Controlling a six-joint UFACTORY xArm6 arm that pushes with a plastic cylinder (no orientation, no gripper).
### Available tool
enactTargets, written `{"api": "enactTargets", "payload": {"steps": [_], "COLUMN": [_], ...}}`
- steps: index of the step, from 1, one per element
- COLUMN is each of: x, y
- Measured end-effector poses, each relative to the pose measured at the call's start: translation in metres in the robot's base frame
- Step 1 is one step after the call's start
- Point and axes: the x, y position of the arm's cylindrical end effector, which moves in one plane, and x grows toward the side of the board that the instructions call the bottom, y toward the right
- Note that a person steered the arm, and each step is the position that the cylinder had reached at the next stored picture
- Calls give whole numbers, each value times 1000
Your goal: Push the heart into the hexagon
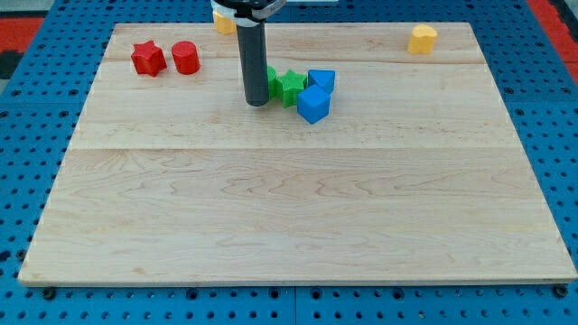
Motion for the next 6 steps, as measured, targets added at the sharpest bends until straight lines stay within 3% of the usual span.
{"api": "enactTargets", "payload": {"steps": [5,6], "x": [3,-16], "y": [46,77]}}
